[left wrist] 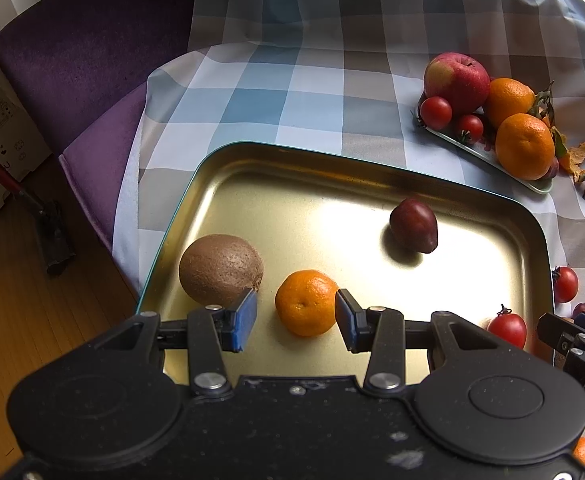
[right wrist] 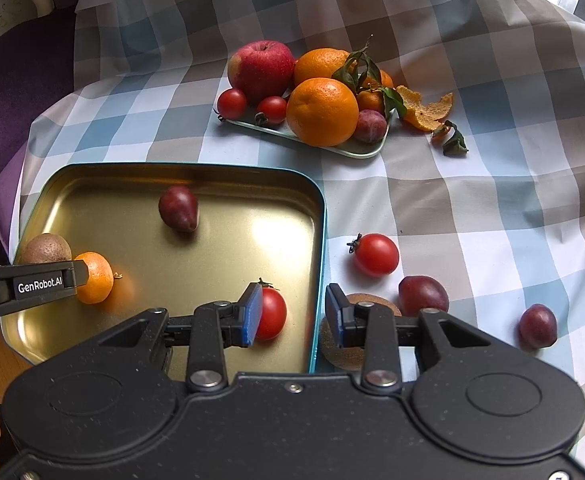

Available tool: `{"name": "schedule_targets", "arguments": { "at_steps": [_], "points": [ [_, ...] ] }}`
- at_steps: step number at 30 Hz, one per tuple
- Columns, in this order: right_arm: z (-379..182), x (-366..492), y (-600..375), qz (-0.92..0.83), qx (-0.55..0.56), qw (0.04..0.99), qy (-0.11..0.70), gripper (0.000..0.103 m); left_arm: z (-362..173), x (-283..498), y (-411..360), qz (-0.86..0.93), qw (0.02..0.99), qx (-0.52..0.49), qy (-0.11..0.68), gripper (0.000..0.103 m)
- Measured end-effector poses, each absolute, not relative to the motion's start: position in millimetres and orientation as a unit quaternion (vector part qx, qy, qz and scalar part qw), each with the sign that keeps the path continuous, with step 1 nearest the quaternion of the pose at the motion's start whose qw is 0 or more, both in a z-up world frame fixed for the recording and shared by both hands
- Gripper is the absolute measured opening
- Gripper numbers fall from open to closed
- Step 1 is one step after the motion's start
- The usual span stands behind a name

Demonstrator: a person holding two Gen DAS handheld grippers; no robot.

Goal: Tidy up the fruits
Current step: 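Move the open right gripper back over the loose fruits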

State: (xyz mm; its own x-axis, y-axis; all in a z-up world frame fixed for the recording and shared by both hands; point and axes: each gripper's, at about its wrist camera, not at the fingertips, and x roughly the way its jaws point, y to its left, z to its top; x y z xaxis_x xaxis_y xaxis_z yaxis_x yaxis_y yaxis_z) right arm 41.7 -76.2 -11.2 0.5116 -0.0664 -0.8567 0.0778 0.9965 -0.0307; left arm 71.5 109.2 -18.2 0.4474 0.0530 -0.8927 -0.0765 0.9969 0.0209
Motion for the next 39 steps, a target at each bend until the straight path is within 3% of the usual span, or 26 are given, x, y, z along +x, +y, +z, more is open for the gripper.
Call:
{"name": "schedule_targets", "arguments": {
  "at_steps": [39],
  "points": [
    [-15,44,-75,-0.075,-0.018,0.858,0.508,0.044,-6,60,98,0.055,0.876,0.001,0.480,0.050]
  ]
}}
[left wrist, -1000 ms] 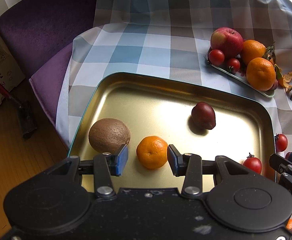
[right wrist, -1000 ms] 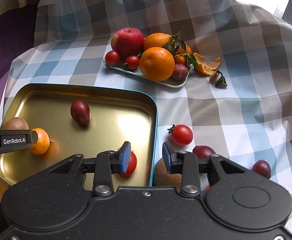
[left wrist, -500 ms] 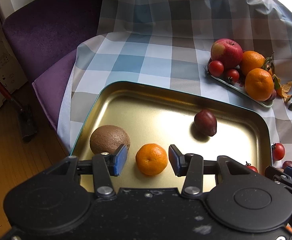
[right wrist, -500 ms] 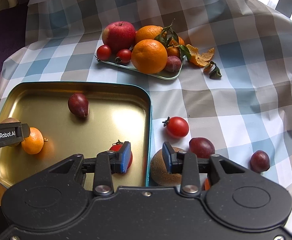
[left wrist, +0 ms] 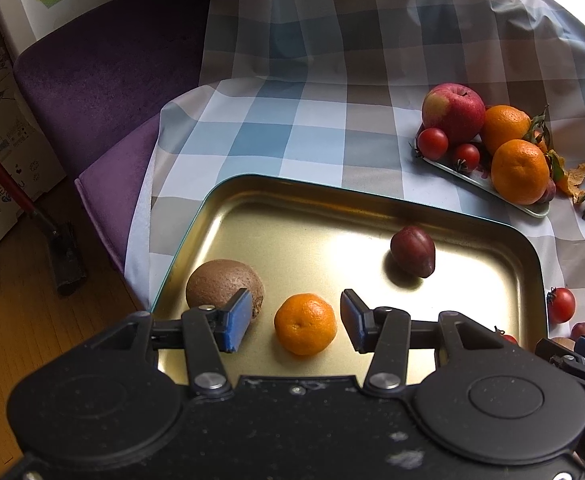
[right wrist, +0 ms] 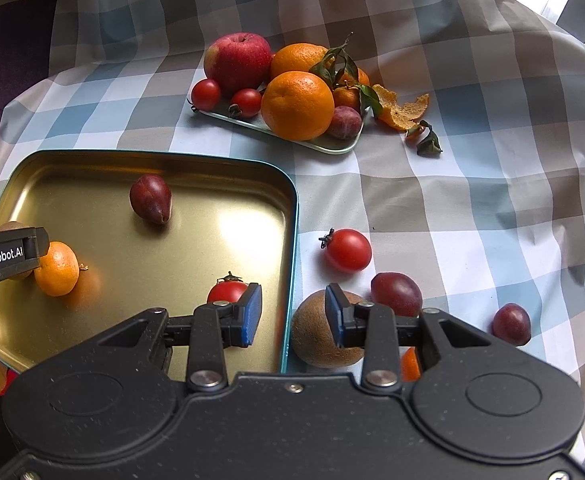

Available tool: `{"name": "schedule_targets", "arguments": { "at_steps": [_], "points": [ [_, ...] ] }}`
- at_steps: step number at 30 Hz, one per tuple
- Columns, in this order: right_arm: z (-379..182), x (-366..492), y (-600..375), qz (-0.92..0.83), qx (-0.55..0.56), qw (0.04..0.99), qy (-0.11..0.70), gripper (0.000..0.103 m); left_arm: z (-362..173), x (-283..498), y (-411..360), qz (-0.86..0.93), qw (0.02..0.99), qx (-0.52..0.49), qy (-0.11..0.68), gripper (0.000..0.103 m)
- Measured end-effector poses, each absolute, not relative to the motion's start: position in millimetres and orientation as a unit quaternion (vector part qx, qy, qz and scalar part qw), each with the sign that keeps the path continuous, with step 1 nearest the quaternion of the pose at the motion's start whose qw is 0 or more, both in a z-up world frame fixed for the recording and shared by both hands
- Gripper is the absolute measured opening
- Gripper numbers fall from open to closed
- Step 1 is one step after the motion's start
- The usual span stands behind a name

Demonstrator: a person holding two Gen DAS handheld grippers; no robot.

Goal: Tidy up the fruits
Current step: 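Move the open right gripper back over the loose fruits, then lower the left gripper toward the brown kiwi while the right approaches a mandarin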

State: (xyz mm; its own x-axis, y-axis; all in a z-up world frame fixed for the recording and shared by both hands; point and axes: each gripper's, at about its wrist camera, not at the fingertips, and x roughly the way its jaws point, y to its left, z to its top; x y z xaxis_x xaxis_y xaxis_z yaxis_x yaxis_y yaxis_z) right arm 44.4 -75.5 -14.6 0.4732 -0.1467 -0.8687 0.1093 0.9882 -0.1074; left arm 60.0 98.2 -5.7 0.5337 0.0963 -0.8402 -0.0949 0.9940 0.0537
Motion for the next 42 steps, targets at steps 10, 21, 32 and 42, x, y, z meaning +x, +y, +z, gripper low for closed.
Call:
{"name": "schedule_targets", "arguments": {
  "at_steps": [10,21,32,42],
  "points": [
    [-12,38,-91,-0.094,-0.012,0.860,0.502,0.044,-1,56,76,0.014,0.877,0.010,0.480,0.050],
    [-9,21,-135,-0.154,0.020,0.860,0.485,0.044,1,53,39,-0.024,0.870,0.010,0.493,0.050],
    [-13,-3,-203,-0.211,0.092,0.840,0.492,0.044,-1,39,-21,-0.077,0.866,0.047,0.491,0.049],
    [-22,-26,-243,-0.226,0.144,0.815,0.514,0.044,-13,26,-76,-0.125,0.852,0.080,0.502,0.050]
  ]
}}
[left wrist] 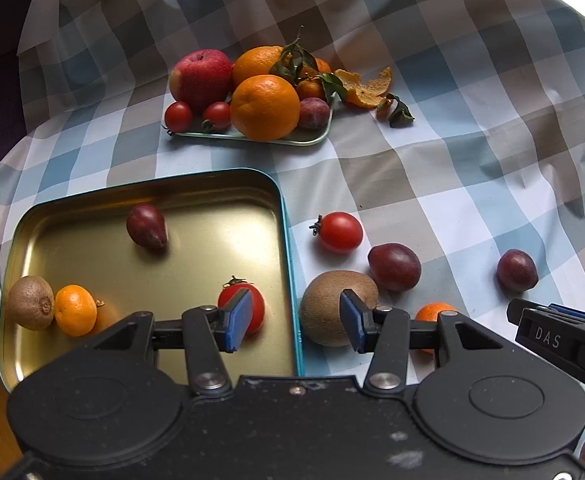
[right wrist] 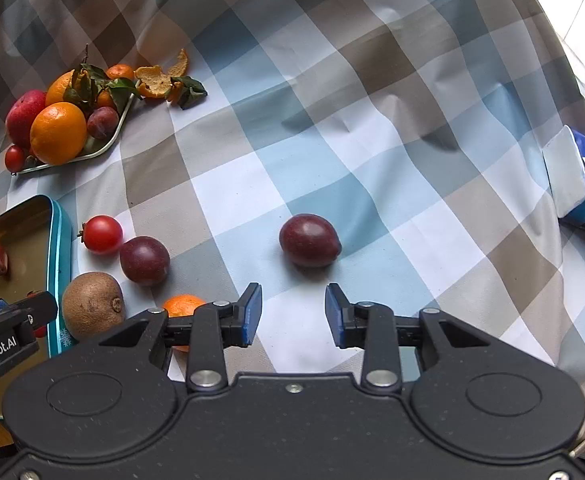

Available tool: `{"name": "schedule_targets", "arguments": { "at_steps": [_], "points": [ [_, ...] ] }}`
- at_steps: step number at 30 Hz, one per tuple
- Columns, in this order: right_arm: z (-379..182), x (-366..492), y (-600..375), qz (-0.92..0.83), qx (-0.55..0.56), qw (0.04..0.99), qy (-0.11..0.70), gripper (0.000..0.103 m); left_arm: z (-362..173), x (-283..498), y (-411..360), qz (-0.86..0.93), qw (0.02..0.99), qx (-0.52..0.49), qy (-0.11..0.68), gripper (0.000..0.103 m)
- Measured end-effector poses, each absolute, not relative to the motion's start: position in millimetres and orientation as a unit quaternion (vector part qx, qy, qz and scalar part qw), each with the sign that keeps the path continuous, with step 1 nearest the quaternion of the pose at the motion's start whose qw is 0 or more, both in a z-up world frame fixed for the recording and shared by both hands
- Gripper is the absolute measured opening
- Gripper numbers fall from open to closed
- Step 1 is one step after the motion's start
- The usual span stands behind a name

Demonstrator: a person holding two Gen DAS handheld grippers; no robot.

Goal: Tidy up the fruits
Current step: 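Lower the left gripper toward the brown kiwi while the right approaches a mandarin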

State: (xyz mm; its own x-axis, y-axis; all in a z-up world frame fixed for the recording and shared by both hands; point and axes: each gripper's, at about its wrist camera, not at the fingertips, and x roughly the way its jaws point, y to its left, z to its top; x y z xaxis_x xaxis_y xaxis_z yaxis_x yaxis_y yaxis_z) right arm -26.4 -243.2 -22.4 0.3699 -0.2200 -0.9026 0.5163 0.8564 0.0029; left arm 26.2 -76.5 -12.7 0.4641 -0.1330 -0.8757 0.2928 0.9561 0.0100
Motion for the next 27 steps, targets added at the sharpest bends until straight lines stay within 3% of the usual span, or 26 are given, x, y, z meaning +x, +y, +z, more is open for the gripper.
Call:
{"name": "schedule_targets", "arguments": {
  "at_steps": [27],
  "points": [
    [-25,-53,-252,-0.227,0.151,0.818,0.507,0.044,-43,36,-140,-0.091,0.859,0.137,0.485,0.051]
  ]
}}
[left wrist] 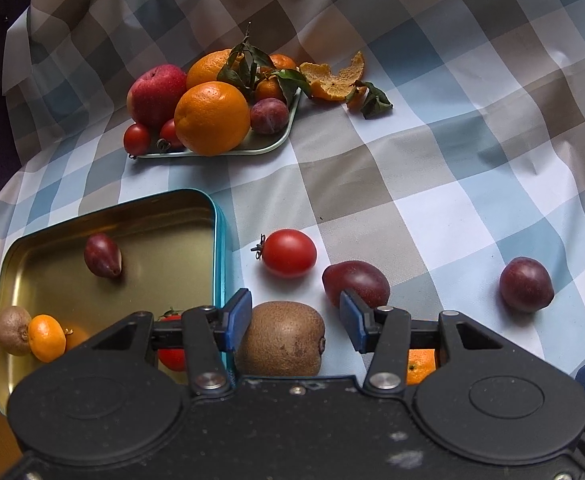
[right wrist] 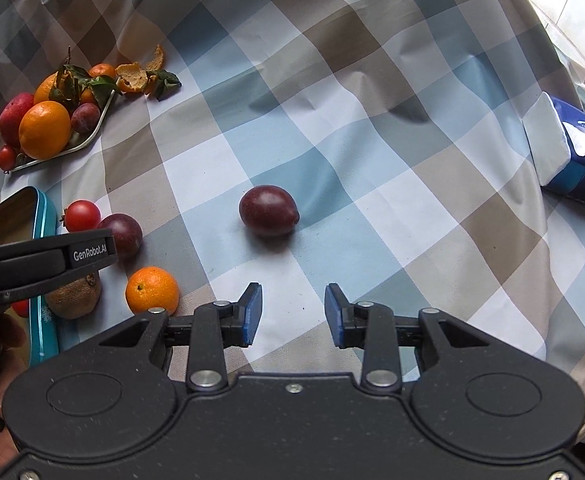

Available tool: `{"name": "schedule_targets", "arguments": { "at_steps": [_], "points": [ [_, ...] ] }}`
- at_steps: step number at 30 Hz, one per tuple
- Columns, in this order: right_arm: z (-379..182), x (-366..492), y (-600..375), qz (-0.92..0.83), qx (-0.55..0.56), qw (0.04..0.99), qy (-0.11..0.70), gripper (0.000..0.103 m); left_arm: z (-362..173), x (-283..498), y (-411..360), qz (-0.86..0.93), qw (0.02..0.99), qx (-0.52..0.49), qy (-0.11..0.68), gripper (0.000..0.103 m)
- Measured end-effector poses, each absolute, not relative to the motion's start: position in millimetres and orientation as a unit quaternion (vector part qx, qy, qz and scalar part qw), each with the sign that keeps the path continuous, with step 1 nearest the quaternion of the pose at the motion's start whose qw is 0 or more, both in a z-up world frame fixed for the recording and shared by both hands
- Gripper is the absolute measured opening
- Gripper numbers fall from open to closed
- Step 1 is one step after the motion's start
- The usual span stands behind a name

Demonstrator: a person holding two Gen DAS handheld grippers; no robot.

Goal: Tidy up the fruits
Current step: 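Lower the left gripper toward the brown kiwi while the right approaches a mandarin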

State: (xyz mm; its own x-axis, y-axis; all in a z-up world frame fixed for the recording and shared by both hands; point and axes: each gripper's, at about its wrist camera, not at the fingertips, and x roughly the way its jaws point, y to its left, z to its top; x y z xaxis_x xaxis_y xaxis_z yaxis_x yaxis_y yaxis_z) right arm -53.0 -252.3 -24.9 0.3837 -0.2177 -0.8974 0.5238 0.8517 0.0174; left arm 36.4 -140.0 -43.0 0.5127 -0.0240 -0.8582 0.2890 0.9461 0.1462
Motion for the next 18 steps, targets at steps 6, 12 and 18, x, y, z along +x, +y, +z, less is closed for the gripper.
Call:
{"name": "schedule_targets", "arguments": {
  "at_steps": [6,12,18],
  "points": [
    [-26,-53,-246,-0.224,0.144,0.821,0.506,0.044,-45,46,-132,-0.066,0.860,0.117,0.492,0.051],
    [-25,-53,-240,-0.216,0.135,0.824,0.506,0.044,-47,50,-128,-0.063,0.854,0.101,0.506,0.050],
    [-25,-54,-243,-0.220,0.140,0.823,0.505,0.044,-47,52,-123,-0.075,0.840,0.069,0.533,0.056]
  ]
}}
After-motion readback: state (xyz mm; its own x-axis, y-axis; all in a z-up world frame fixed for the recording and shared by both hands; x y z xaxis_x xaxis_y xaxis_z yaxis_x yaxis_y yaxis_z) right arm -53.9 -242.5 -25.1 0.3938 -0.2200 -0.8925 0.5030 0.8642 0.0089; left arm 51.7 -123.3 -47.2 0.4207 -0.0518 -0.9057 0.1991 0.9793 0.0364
